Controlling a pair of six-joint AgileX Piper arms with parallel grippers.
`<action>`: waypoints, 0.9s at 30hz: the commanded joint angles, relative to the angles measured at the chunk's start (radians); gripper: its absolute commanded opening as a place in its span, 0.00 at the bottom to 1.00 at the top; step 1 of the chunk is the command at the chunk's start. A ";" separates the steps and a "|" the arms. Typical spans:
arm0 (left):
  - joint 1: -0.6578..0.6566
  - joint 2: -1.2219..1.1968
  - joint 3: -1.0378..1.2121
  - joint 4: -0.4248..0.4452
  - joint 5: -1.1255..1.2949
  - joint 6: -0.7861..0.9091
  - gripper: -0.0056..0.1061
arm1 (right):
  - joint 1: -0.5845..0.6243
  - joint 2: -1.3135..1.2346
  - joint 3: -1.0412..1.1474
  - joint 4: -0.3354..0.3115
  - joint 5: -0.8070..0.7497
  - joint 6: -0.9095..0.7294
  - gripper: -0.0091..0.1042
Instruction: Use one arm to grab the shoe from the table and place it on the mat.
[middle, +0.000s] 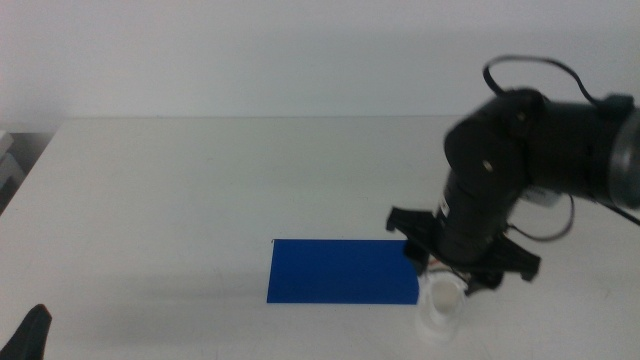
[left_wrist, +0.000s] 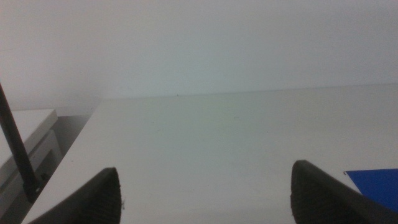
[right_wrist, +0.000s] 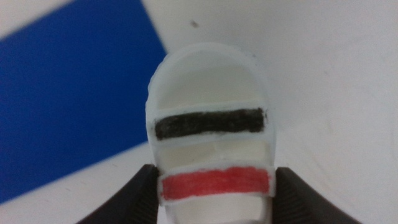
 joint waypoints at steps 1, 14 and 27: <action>-0.004 -0.014 0.007 -0.010 -0.081 -0.005 0.89 | 0.001 -0.004 -0.091 -0.031 0.037 -0.018 0.05; -0.004 -0.014 0.007 -0.010 -0.081 -0.005 0.89 | 0.004 0.301 -0.594 -0.024 0.270 -0.094 0.05; -0.004 -0.014 0.007 -0.010 -0.081 -0.005 0.89 | 0.004 0.350 -0.668 0.024 0.279 -0.481 0.05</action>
